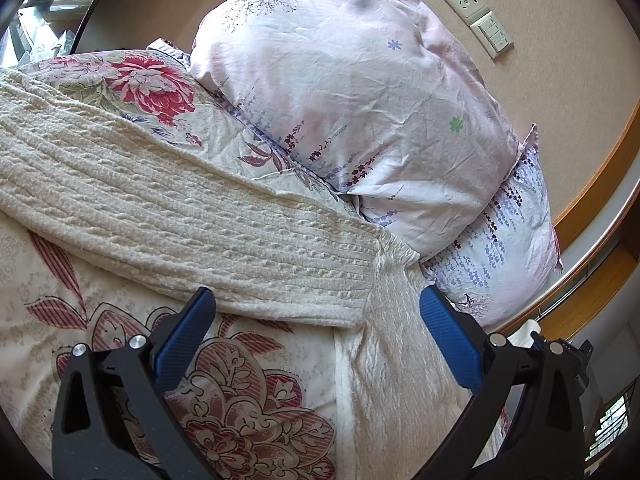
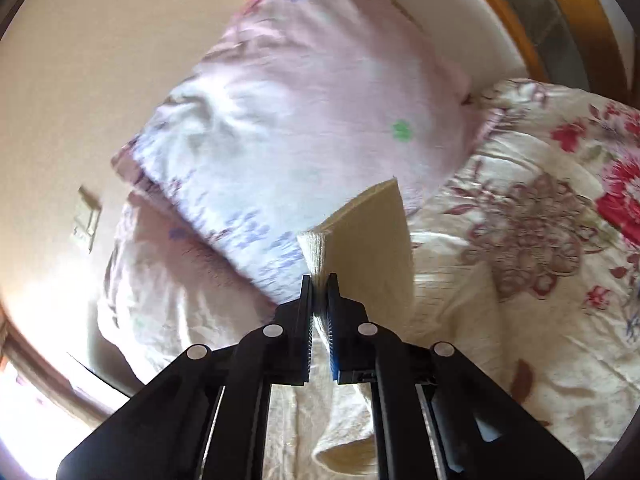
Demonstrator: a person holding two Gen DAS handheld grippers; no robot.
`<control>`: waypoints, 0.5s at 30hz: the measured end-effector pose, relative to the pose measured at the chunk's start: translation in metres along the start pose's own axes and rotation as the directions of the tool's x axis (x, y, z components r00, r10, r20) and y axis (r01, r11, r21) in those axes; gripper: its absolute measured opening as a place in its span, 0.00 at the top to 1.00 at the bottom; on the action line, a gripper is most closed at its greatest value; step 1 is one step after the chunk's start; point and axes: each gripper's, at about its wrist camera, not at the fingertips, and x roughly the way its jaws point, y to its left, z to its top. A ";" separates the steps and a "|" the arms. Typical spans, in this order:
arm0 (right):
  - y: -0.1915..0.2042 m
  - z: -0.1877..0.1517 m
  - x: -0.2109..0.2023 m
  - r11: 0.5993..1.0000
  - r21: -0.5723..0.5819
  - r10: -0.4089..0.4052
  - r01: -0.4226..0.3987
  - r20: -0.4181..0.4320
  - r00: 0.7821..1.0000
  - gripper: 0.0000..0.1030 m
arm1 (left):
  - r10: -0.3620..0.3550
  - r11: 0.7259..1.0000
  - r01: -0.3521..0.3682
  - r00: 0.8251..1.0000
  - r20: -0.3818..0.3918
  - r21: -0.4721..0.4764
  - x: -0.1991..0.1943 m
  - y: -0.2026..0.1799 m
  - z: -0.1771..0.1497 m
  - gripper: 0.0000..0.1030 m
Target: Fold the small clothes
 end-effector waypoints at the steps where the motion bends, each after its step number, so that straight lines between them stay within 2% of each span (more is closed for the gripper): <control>1: 0.015 -0.006 0.006 0.999 -0.034 0.027 -0.028 -0.016 0.999 0.93 | 0.000 1.000 0.000 1.000 0.000 0.000 0.000 0.000 0.000 0.02; 4: 0.059 -0.031 0.034 0.987 -0.118 0.095 -0.106 -0.095 0.991 0.93 | 0.001 1.000 -0.001 1.000 -0.001 0.000 0.000 0.000 0.000 0.02; 8: 0.098 -0.077 0.082 0.973 -0.162 0.122 -0.161 -0.227 0.966 0.93 | 0.001 1.000 -0.001 1.000 0.000 0.000 0.000 0.000 0.000 0.02; 15: 0.128 -0.158 0.145 0.959 -0.241 0.034 -0.151 -0.429 0.902 0.93 | 0.000 1.000 0.000 1.000 0.000 0.000 0.000 0.000 0.000 0.02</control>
